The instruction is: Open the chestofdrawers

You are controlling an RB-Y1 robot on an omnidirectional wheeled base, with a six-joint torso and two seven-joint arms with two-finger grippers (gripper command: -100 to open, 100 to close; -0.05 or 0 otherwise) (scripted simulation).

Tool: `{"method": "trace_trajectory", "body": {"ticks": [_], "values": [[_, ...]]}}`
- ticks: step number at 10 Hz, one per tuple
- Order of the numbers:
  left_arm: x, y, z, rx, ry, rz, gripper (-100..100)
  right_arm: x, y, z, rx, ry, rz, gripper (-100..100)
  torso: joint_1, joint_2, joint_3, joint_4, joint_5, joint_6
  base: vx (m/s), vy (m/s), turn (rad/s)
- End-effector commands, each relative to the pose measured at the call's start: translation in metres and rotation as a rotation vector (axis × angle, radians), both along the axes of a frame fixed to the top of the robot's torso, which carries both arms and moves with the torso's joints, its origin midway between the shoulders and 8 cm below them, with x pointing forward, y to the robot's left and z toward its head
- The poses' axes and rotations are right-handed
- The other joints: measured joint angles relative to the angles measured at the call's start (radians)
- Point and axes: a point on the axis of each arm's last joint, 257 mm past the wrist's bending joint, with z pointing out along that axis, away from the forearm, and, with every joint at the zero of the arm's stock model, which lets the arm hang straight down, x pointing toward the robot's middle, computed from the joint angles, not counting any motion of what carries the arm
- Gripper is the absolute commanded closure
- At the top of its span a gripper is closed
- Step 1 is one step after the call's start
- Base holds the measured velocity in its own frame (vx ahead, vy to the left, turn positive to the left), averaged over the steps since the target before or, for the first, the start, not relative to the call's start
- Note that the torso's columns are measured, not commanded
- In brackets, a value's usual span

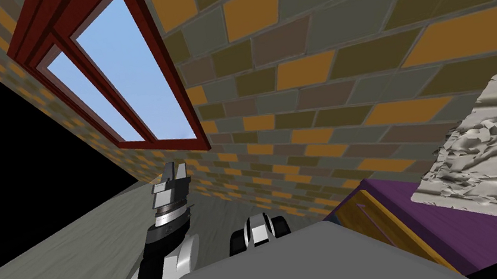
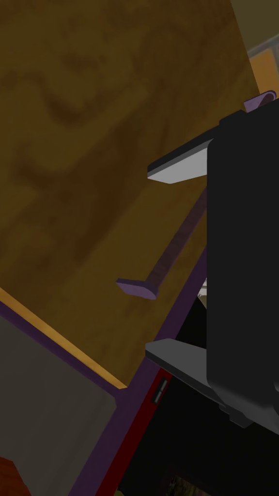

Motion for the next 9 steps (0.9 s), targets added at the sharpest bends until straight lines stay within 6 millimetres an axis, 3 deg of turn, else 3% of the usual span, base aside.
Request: {"method": "trace_trajectory", "body": {"ticks": [1,3,5,6,7,9], "values": [[0.000,0.000,0.000,0.000,0.000,0.000,0,-0.003,-0.020,0.001,0.000,0.001,-0.009,-100,0.000,0.000,0.000,0.000,0.000,0.000,-0.014,0.039,0.051],[0.000,0.000,0.000,0.000,0.000,0.000,0,-0.004,-0.027,0.002,0.000,0.001,-0.011,-100,0.002,0.001,0.000,0.000,0.000,0.000,-0.019,0.058,0.020],[0.000,0.000,0.000,0.000,0.000,0.000,0,-0.008,-0.053,0.005,0.000,0.001,-0.019,-100,-0.001,0.000,0.000,0.000,0.000,0.000,-0.021,0.053,0.043],[0.000,0.000,0.000,0.000,0.000,0.000,0,-0.008,-0.053,0.005,0.000,0.001,-0.019,-100,-0.001,0.000,0.000,0.000,0.000,0.000,-0.017,0.045,0.008],[0.000,0.000,0.000,0.000,0.000,0.000,0,-0.009,-0.066,0.007,0.000,0.000,-0.022,-100,-0.001,-0.001,0.000,0.000,-0.001,0.000,-0.009,0.048,0.030],[0.000,0.000,0.000,0.000,0.000,0.000,0,-0.009,-0.063,0.006,0.000,-0.002,-0.022,-100,-0.001,-0.001,0.000,0.000,0.000,0.000,-0.005,0.028,0.007]]}}
